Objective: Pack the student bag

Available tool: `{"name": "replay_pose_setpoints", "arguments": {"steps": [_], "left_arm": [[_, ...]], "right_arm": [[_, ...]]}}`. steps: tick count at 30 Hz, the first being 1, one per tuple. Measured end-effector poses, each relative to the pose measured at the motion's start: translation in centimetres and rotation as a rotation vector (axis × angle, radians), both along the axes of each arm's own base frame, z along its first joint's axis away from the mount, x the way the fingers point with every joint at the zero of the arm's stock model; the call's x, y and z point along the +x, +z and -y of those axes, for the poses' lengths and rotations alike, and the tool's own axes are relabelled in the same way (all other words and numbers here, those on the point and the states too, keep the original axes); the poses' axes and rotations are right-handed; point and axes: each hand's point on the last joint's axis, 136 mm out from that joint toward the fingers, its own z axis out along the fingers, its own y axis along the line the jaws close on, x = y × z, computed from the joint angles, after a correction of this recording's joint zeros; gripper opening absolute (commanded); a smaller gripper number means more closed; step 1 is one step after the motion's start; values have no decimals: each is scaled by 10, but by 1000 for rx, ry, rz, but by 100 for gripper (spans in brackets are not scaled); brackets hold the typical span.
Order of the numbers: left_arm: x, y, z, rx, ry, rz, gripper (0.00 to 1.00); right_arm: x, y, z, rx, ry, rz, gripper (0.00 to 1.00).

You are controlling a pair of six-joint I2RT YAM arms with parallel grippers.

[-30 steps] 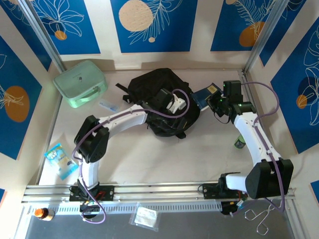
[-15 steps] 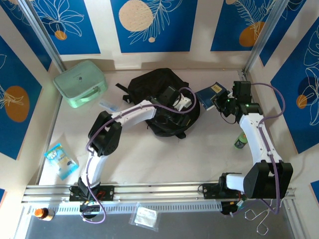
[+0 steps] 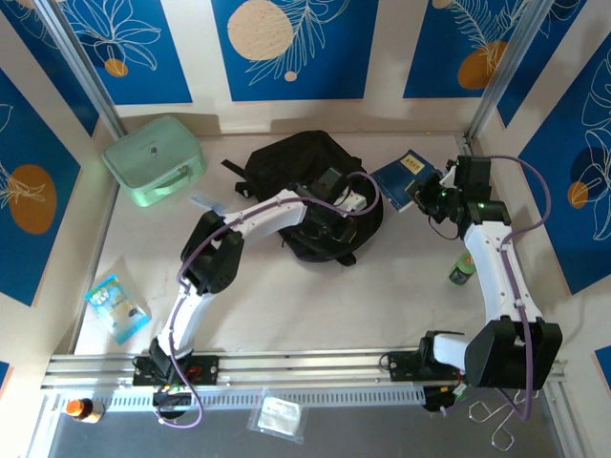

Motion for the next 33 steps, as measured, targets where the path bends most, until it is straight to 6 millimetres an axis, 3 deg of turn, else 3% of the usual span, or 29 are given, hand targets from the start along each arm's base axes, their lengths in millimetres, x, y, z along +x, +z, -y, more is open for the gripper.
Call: {"name": "replay_pose_setpoints", "arguments": {"steps": [6,11,14,17,24,33], "left_arm": [[7,4,-4,-8,31,-4,0],[16,31,-11,-37,40,53,1],[13,53,-13,-57,16,108,20],[6,62,-12,-45,-27,164,28],[-24,43,-7,64,-146,212,31],[-33,10,-12,158,-208,180,34]], "right_arm": [[-17,4,5,-34,5,10,0],[-35,4,9,-66,0,-3,0],[-41,1,11,-72,-4,-16,0],[-44,-6,15,-71,-17,-40,0],[-44,-8,17,-72,-26,-48,0],[-43,-10,17,-71,-27,-55,0]]}}
